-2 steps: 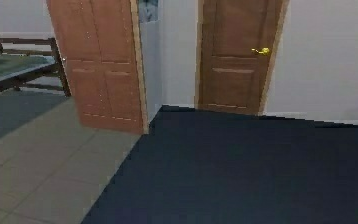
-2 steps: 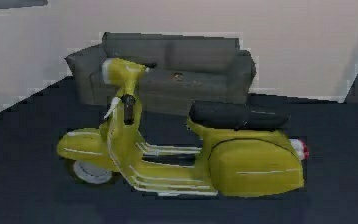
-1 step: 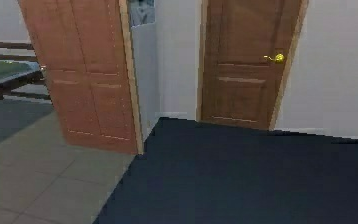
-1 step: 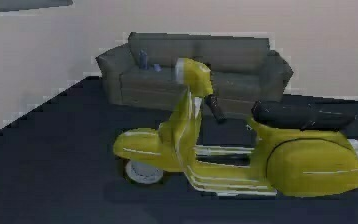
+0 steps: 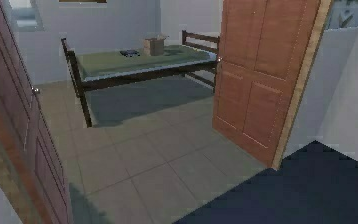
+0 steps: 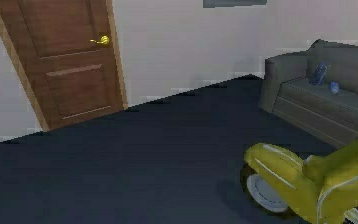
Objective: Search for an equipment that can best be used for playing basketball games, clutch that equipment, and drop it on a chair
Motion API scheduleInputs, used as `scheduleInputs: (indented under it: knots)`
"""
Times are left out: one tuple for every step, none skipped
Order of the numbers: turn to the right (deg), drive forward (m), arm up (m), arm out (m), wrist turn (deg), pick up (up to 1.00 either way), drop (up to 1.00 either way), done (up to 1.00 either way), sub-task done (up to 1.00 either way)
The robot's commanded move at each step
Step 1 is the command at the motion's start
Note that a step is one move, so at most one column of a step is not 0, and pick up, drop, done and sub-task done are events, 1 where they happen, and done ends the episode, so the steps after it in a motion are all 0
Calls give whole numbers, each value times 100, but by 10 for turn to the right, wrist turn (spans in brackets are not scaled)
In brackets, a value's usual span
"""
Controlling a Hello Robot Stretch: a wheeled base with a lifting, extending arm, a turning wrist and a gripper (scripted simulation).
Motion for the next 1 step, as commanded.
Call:
scheduleInputs:
  knots:
    - [-30,0,0,0,0,0,0,0,0]
